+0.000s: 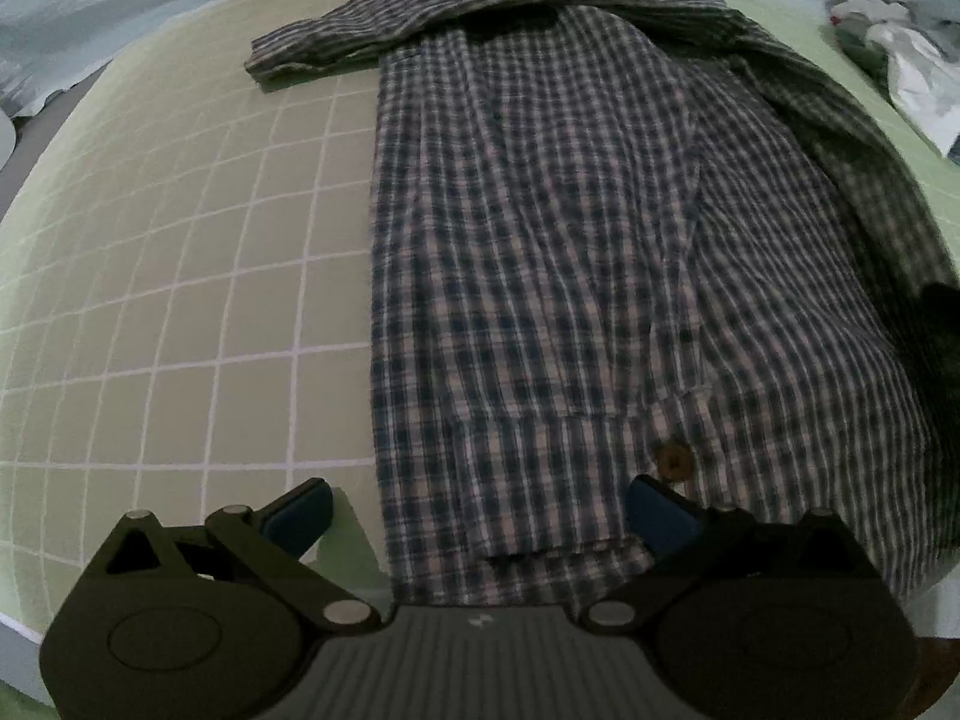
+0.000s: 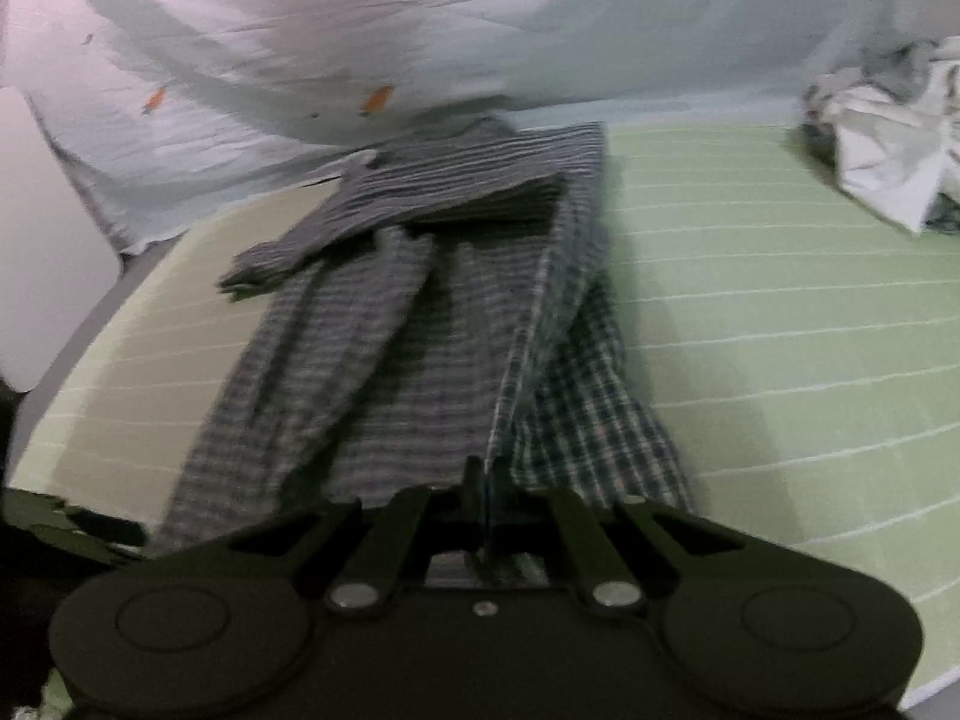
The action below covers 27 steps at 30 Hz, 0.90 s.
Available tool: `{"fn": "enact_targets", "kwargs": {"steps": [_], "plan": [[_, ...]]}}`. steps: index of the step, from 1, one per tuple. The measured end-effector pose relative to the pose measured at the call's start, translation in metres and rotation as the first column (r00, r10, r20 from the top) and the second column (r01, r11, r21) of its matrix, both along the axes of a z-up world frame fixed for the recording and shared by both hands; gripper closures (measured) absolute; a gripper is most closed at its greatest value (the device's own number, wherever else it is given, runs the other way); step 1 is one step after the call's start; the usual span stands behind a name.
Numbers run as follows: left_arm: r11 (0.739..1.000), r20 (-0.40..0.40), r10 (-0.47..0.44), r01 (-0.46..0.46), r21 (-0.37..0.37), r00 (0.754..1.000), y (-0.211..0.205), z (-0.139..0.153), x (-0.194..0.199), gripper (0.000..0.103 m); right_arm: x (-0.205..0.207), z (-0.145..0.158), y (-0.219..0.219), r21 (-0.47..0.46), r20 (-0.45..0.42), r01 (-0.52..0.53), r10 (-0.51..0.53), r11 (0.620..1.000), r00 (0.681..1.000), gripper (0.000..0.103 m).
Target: Fold clothes
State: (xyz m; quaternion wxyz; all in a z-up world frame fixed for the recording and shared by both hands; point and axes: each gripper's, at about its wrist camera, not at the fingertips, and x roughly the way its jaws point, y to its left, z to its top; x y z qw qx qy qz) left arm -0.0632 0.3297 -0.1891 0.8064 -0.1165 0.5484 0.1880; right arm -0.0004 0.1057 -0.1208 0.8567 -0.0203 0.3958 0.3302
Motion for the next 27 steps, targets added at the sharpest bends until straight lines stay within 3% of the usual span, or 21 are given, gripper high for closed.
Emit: {"fn": "enact_targets", "kwargs": {"steps": [4, 7, 8, 11, 14, 17, 20, 22, 23, 27], "plan": [[1.0, 0.018, -0.016, 0.016, 0.002, 1.0, 0.0, 0.0, -0.003, 0.0, -0.009, -0.009, 0.02, 0.003, -0.053, -0.044, 0.044, 0.999, 0.998, 0.099], [1.0, 0.029, -0.027, 0.027, -0.005, 0.999, 0.0, 0.0, -0.005, 0.0, -0.014, -0.019, 0.027, -0.012, -0.108, -0.052, 0.051, 0.999, 0.993, 0.089], [1.0, 0.032, -0.031, 0.031, -0.006, 0.999, 0.001, 0.001, -0.006, 0.0, -0.017, -0.021, 0.028, -0.02, -0.113, -0.053, 0.051, 0.998, 0.992, 0.081], [0.999, 0.037, -0.043, 0.043, -0.003, 0.998, 0.002, 0.001, -0.007, 0.0, -0.029, -0.013, 0.022, -0.052, -0.044, -0.03, 0.027, 0.998, 0.999, 0.059], [0.999, 0.042, -0.052, 0.052, -0.003, 0.998, 0.004, 0.001, -0.009, 0.0, -0.038, -0.005, 0.017, -0.117, 0.033, -0.005, 0.009, 0.993, 0.999, 0.051], [0.998, 0.044, -0.057, 0.058, -0.002, 0.997, 0.003, 0.0, -0.009, 0.0, -0.045, -0.009, 0.013, -0.164, 0.039, -0.016, 0.023, 0.986, 0.999, 0.044], [0.998, 0.048, -0.067, 0.068, -0.001, 0.997, 0.003, 0.0, -0.01, 0.0, -0.052, -0.017, 0.017, -0.189, 0.018, -0.043, 0.048, 0.981, 0.999, 0.047], [0.997, 0.051, -0.077, 0.077, -0.001, 0.996, 0.003, -0.001, -0.011, 0.0, -0.055, -0.022, 0.02, -0.197, 0.003, -0.061, 0.063, 0.978, 0.998, 0.077], [0.997, 0.053, -0.082, 0.082, -0.001, 0.995, 0.003, -0.001, -0.012, 0.0, -0.056, -0.022, 0.02, -0.192, -0.005, -0.059, 0.059, 0.98, 0.998, 0.102], [0.995, 0.058, -0.096, 0.096, 0.0, 0.994, 0.002, -0.001, -0.016, 0.0, -0.062, -0.001, 0.018, -0.081, 0.04, -0.051, 0.055, 0.995, 0.998, 0.101]]}}
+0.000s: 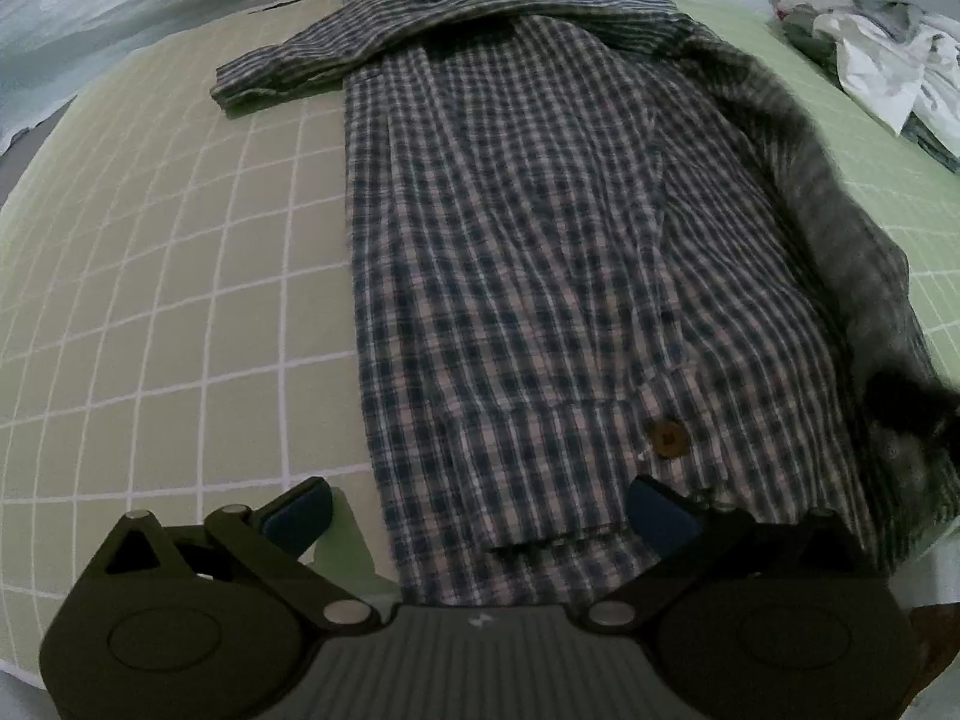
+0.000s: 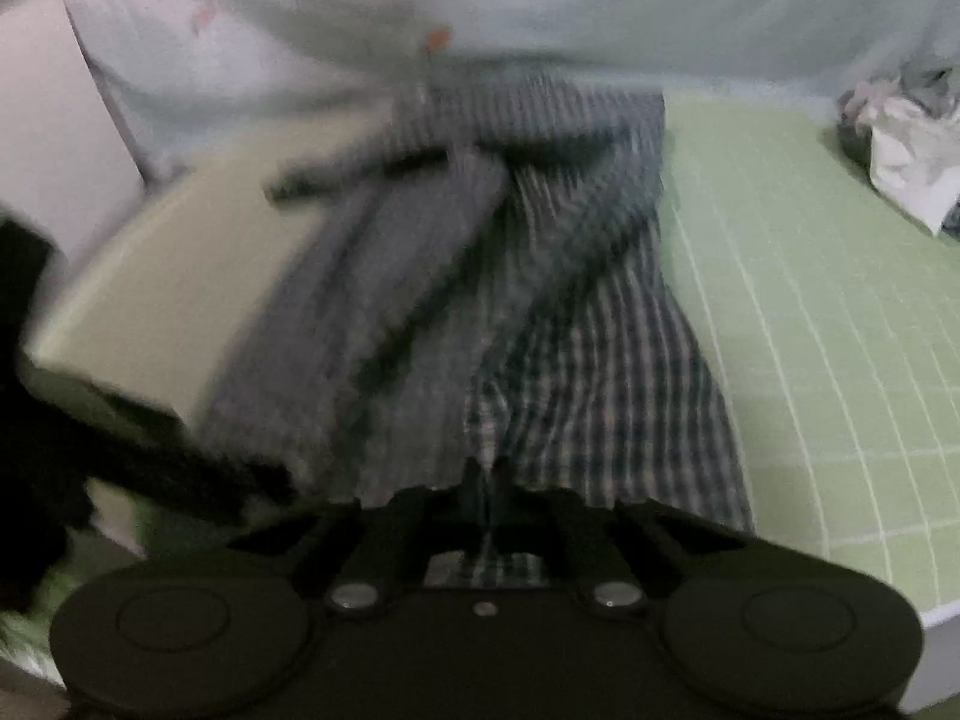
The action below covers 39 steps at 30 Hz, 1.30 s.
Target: Fold clothes
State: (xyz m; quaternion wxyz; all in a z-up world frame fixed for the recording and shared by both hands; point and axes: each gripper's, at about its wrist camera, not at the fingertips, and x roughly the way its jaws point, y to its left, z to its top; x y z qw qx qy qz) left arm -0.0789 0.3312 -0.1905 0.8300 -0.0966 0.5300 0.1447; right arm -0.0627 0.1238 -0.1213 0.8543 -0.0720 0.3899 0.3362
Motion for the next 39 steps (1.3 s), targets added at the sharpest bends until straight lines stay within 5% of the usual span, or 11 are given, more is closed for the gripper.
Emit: {"fn": "enact_targets", "kwargs": {"steps": [3, 7, 18, 23, 31, 35, 39], "plan": [[1.0, 0.004, 0.003, -0.003, 0.001, 1.0, 0.0, -0.001, -0.001, 0.0, -0.004, 0.001, 0.012, -0.026, 0.0, -0.047, 0.047, 0.999, 0.999, 0.101], [1.0, 0.002, 0.006, -0.006, 0.0, 1.0, -0.001, -0.001, -0.001, 0.0, 0.003, -0.026, 0.023, -0.088, -0.117, -0.061, 0.05, 0.994, 0.992, 0.098], [0.999, -0.003, 0.045, -0.045, -0.001, 0.999, -0.002, -0.002, -0.001, 0.0, 0.043, -0.027, 0.011, 0.017, -0.286, -0.01, 0.015, 1.0, 0.958, 0.089], [0.997, -0.008, 0.077, -0.077, -0.004, 0.997, -0.002, -0.002, 0.001, 0.0, 0.053, -0.023, 0.016, 0.034, -0.342, -0.069, 0.076, 0.997, 0.937, 0.056], [0.991, -0.041, 0.133, -0.134, -0.018, 0.99, -0.001, -0.001, 0.004, 0.0, 0.085, -0.003, 0.028, 0.1, -0.298, -0.085, 0.111, 0.991, 0.948, 0.022], [0.97, -0.004, 0.238, -0.238, -0.056, 0.971, 0.015, 0.008, -0.006, 0.0, 0.109, 0.008, 0.03, 0.165, -0.259, -0.043, 0.085, 0.985, 0.962, 0.004], [0.928, 0.06, 0.367, -0.362, -0.088, 0.928, 0.046, 0.023, -0.018, 0.0, 0.137, 0.012, 0.037, 0.172, -0.189, 0.0, 0.033, 0.985, 0.981, 0.003]]}}
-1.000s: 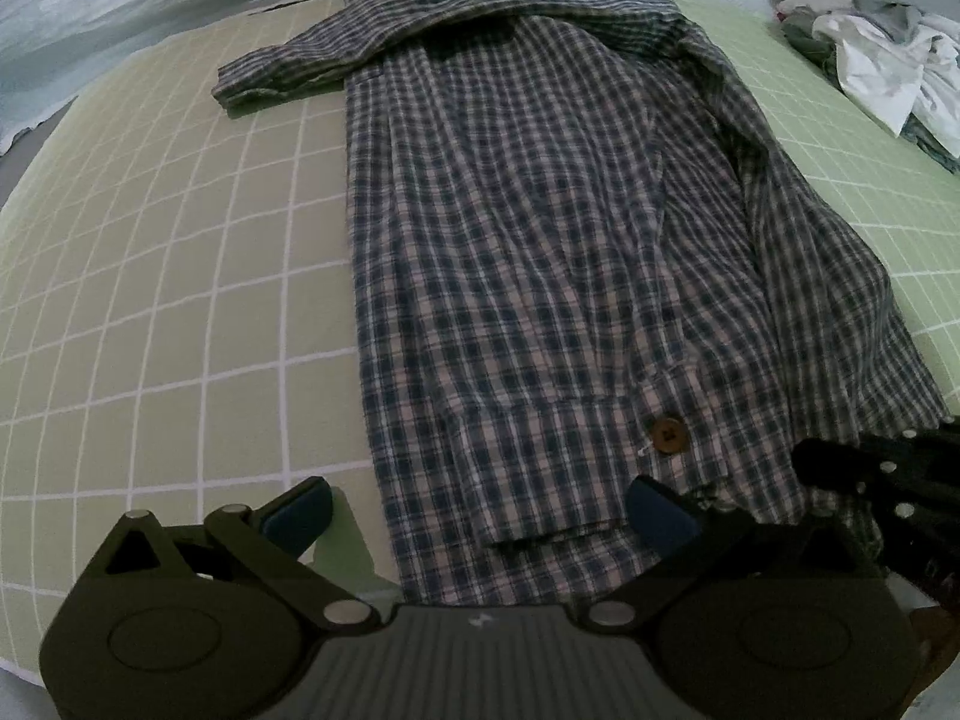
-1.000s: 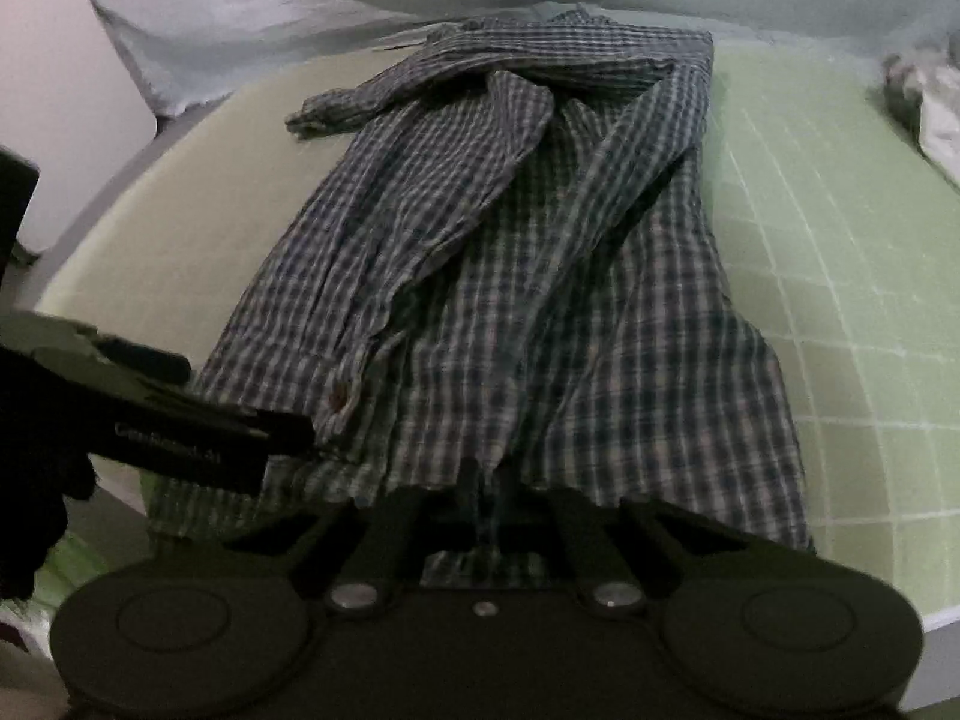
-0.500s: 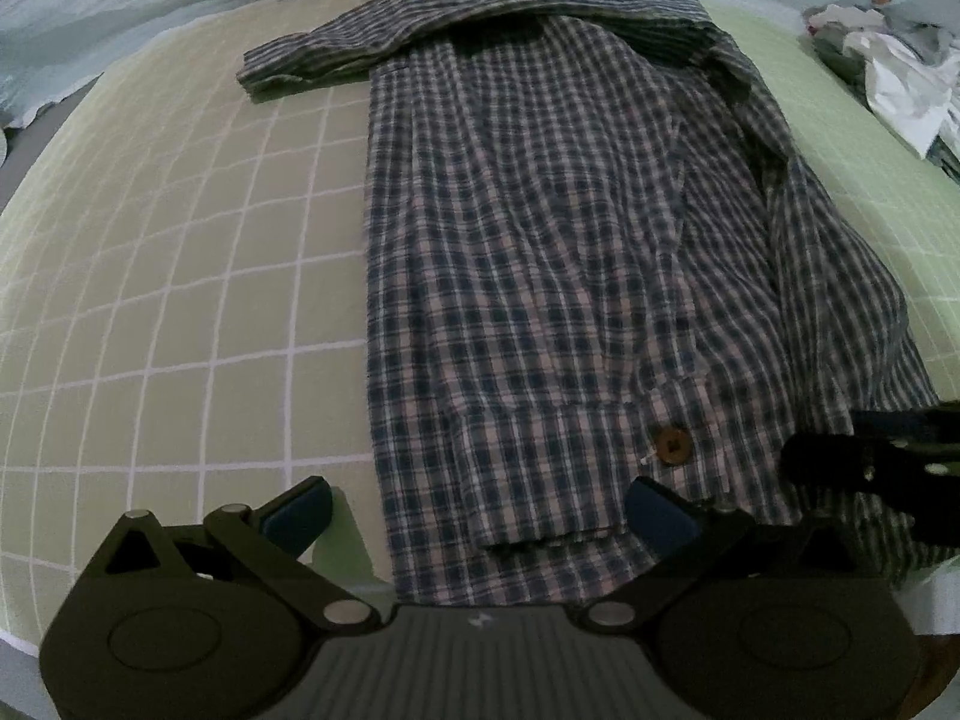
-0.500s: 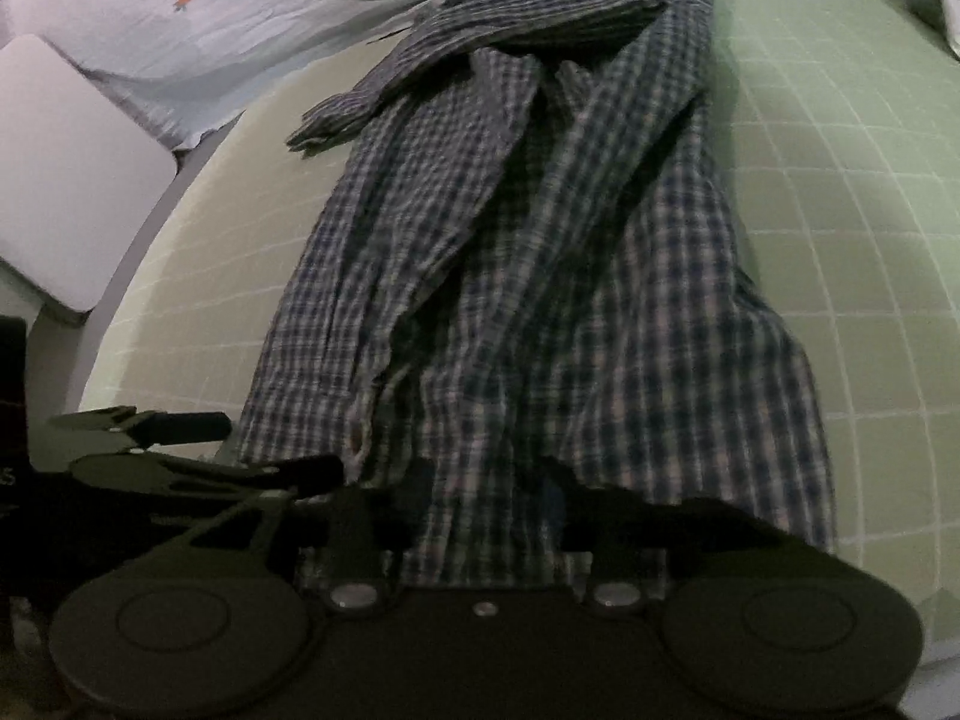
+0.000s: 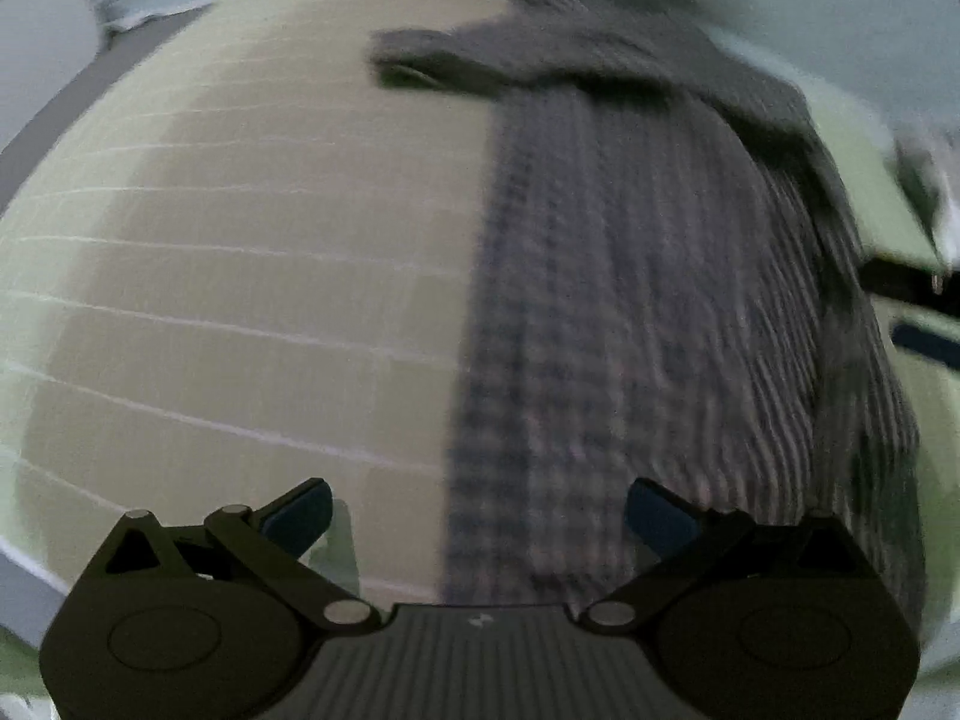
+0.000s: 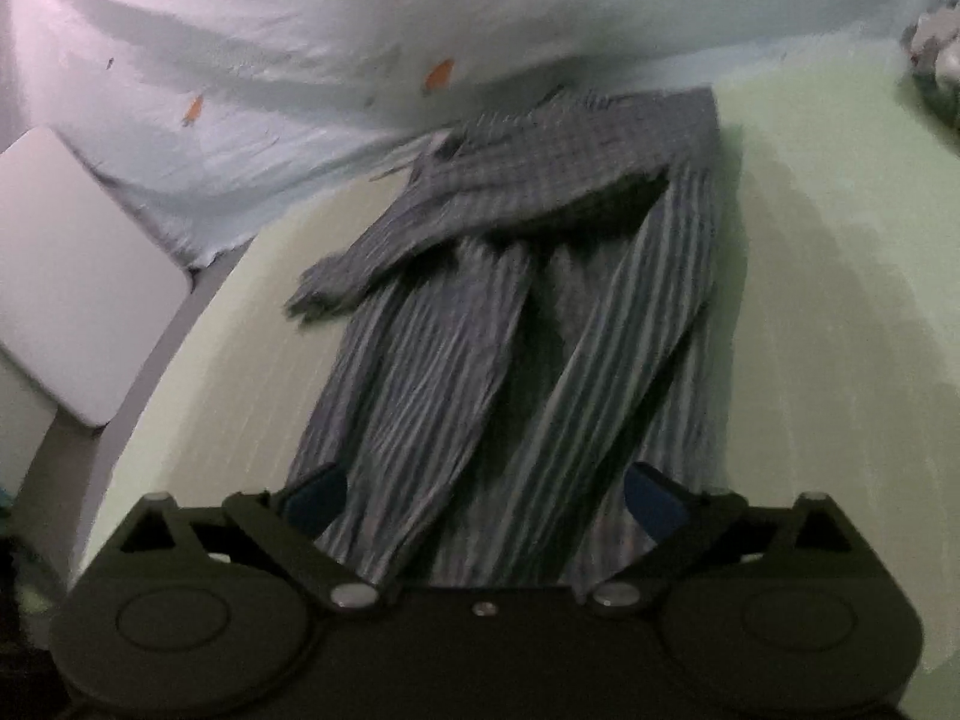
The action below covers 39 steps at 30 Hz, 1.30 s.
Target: Fold clothes
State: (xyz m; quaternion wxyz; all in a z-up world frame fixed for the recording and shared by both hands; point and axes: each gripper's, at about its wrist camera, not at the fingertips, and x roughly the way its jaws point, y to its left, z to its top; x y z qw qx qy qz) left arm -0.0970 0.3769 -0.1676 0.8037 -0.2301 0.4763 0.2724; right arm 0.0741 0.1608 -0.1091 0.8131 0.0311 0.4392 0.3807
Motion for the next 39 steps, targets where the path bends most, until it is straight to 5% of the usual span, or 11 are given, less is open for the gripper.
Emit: {"fn": "enact_targets", "kwargs": {"steps": [5, 11, 21, 22, 24, 26, 27, 32, 39], "plan": [[0.99, 0.101, 0.14, -0.141, 0.008, 0.985, 0.071, 0.017, 0.005, 0.001, 0.032, 0.008, 0.023, -0.121, 0.165, 0.062, -0.041, 0.991, 0.985, 0.003], [0.988, 0.158, 0.155, -0.154, -0.017, 0.975, 0.169, 0.006, 0.07, 0.012, 0.079, 0.006, 0.071, -0.32, 0.406, 0.148, -0.005, 0.936, 0.914, 0.003], [0.997, 0.215, 0.076, -0.073, -0.022, 0.974, 0.232, -0.02, 0.179, 0.012, 0.144, -0.039, 0.14, -0.59, 0.449, 0.137, 0.182, 0.795, 0.875, 0.02], [0.998, 0.214, 0.053, -0.055, 0.003, 0.975, 0.231, -0.021, 0.185, 0.013, 0.146, -0.041, 0.142, -0.591, 0.451, 0.133, 0.189, 0.796, 0.872, 0.028], [0.999, 0.214, 0.039, -0.044, 0.021, 0.976, 0.231, -0.021, 0.192, 0.038, 0.148, -0.043, 0.144, -0.586, 0.456, 0.132, 0.191, 0.8, 0.869, 0.051], [0.999, 0.217, 0.034, -0.042, 0.031, 0.976, 0.232, -0.019, 0.197, 0.086, 0.152, -0.04, 0.143, -0.56, 0.461, 0.152, 0.154, 0.814, 0.874, 0.077], [0.998, 0.218, 0.032, -0.041, 0.037, 0.975, 0.233, -0.018, 0.199, 0.092, 0.153, -0.035, 0.14, -0.534, 0.469, 0.169, 0.123, 0.828, 0.875, 0.081], [0.997, 0.327, 0.075, -0.082, 0.006, 0.942, 0.234, 0.015, 0.193, 0.098, 0.156, 0.006, 0.117, -0.35, 0.528, 0.281, -0.059, 0.894, 0.847, 0.094], [0.983, 0.522, 0.044, -0.13, 0.128, 0.852, 0.221, 0.106, 0.179, 0.098, 0.152, 0.064, 0.11, -0.201, 0.626, 0.328, -0.137, 0.923, 0.768, 0.096]]}}
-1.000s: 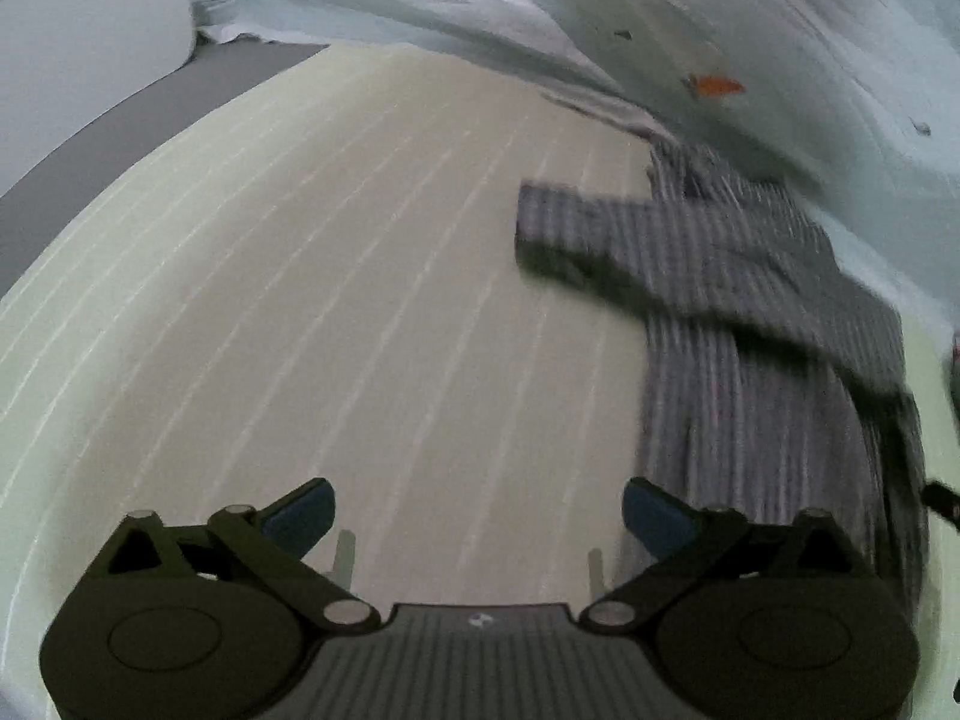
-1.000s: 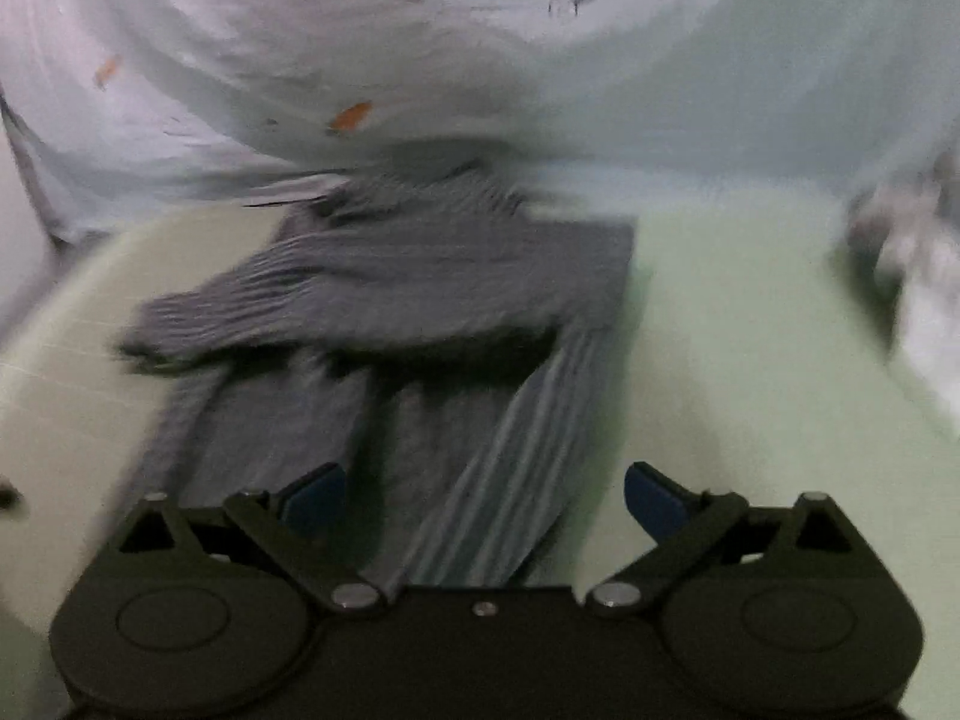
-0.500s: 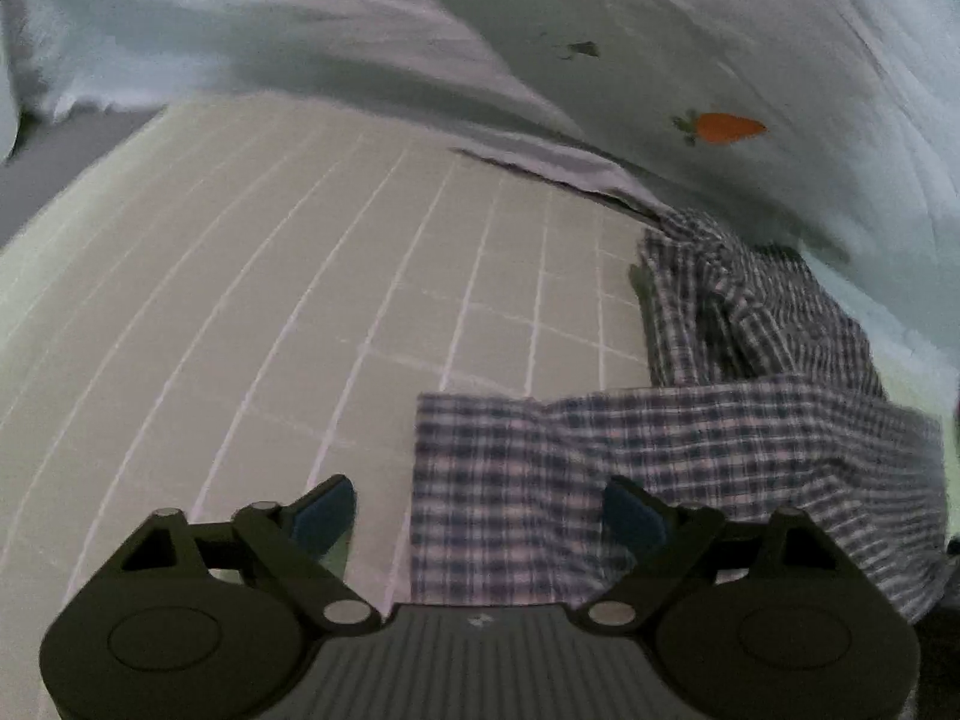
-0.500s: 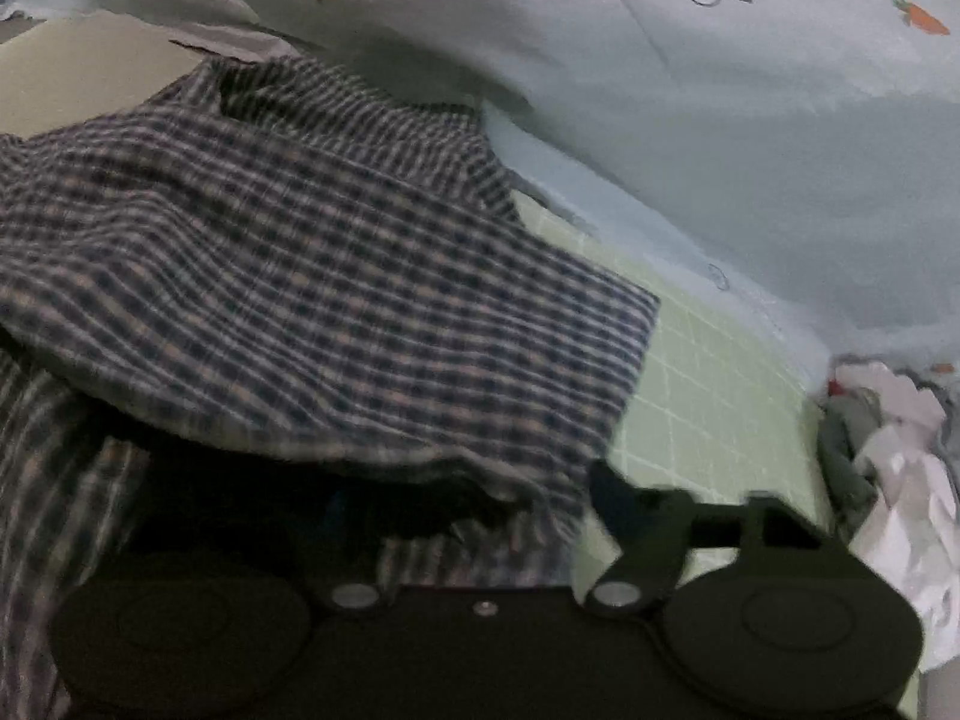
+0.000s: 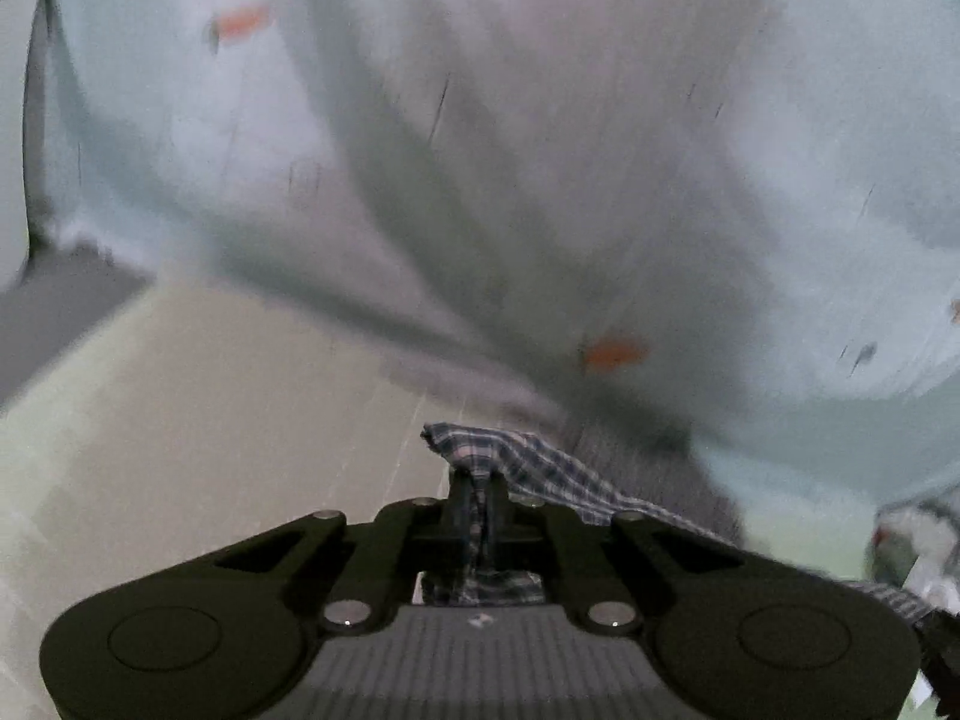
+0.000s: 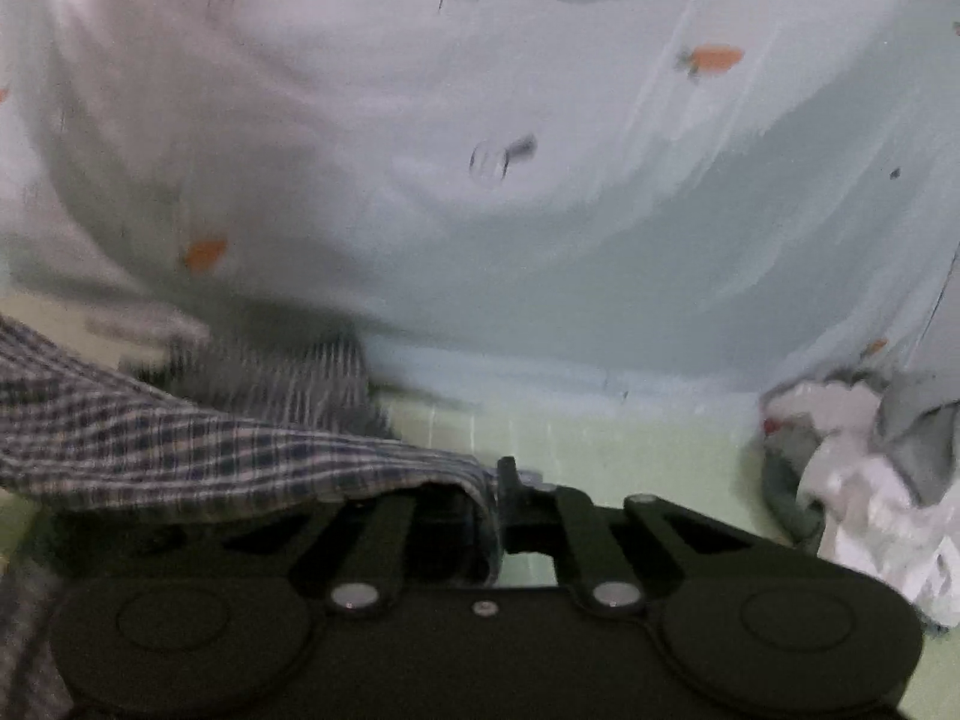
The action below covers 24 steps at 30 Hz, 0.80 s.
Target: Fold clothes
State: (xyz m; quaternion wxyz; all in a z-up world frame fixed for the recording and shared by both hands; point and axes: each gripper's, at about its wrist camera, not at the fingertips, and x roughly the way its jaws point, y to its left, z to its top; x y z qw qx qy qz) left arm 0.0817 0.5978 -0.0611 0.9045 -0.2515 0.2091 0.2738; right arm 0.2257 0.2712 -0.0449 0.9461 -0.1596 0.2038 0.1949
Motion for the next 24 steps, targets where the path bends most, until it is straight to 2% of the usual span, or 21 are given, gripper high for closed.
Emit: {"fn": "enact_targets", "kwargs": {"steps": [5, 7, 10, 12, 15, 18, 20, 22, 24], "plan": [[0.995, 0.09, 0.029, -0.038, 0.094, 0.996, 0.005, 0.041, -0.018, 0.098, -0.01, 0.02, 0.014, 0.046, 0.059, -0.026, 0.024, 0.999, 0.998, 0.095], [0.99, 0.088, 0.058, -0.068, 0.12, 0.994, 0.01, 0.043, -0.026, 0.098, -0.016, 0.016, 0.025, 0.043, 0.056, -0.054, 0.052, 0.998, 0.997, 0.095], [0.983, 0.039, 0.132, -0.135, 0.12, 0.991, 0.023, 0.025, -0.034, 0.098, -0.026, 0.005, 0.043, 0.024, 0.036, -0.101, 0.1, 0.995, 0.994, 0.094], [0.976, -0.029, 0.197, -0.193, 0.103, 0.98, 0.036, 0.002, -0.037, 0.098, -0.032, -0.011, 0.059, -0.006, -0.01, -0.136, 0.136, 0.991, 0.991, 0.085], [0.956, -0.173, 0.292, -0.284, 0.072, 0.941, 0.057, -0.039, -0.045, 0.093, -0.036, -0.042, 0.082, -0.038, -0.14, -0.199, 0.192, 0.979, 0.971, 0.054], [0.944, -0.287, 0.32, -0.329, 0.02, 0.903, 0.069, -0.071, -0.061, 0.076, -0.042, -0.068, 0.095, -0.075, -0.268, -0.237, 0.209, 0.969, 0.94, 0.047], [0.945, -0.316, 0.306, -0.327, -0.016, 0.898, 0.062, -0.08, -0.074, 0.054, -0.049, -0.07, 0.086, -0.053, -0.292, -0.228, 0.204, 0.972, 0.935, 0.033], [0.951, -0.322, 0.275, -0.305, -0.048, 0.906, 0.05, -0.085, -0.086, 0.044, -0.056, -0.069, 0.073, -0.019, -0.305, -0.21, 0.194, 0.978, 0.932, 0.02], [0.968, -0.333, 0.196, -0.236, -0.085, 0.922, 0.027, -0.089, -0.092, 0.04, -0.065, -0.066, 0.055, 0.004, -0.324, -0.179, 0.17, 0.984, 0.931, 0.019]]}}
